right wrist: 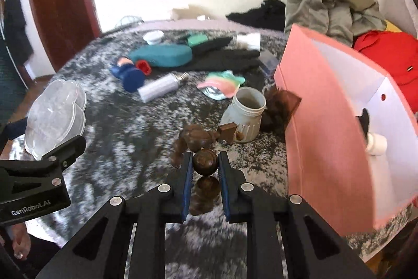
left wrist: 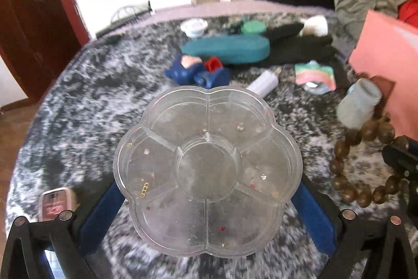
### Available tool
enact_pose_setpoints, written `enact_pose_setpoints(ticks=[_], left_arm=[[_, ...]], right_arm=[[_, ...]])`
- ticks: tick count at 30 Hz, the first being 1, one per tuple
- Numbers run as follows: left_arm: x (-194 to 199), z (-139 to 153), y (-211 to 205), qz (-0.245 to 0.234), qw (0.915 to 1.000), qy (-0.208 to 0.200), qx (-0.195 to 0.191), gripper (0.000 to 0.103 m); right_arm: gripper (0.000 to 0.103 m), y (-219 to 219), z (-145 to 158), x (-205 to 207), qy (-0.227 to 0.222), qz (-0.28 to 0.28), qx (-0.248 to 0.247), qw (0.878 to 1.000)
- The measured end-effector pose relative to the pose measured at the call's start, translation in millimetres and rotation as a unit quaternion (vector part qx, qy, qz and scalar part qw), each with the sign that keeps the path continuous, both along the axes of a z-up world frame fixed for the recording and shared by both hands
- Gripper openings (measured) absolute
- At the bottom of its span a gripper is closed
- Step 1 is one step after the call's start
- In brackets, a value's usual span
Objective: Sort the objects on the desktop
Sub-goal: 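Grasp the clear flower container with the left tool while the right grasps the bead bracelet, then carry the container and bracelet over the pink box and release both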
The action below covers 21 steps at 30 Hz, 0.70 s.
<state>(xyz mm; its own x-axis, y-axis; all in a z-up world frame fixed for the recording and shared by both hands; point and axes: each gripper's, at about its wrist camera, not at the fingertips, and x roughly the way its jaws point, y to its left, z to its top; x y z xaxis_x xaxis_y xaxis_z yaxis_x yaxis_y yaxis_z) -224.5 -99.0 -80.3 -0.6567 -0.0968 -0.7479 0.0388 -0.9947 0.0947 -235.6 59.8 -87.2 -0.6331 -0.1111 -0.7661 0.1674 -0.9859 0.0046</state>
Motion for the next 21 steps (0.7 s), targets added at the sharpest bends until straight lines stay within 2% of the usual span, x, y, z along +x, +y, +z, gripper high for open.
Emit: enact_pose_setpoints(ticks=[11,21], left_arm=[[69,63,14,-0.007,0.9983,0.058,-0.006,0.101],[118,110,42,-0.038,0.9941,0.101,-0.005,0.101]], right_arm=[[0.02,1,74,74,0.07,0.013,-0.009,0.997],[0.02,17,135,141,0.135,0.015,-0.021,0.99]])
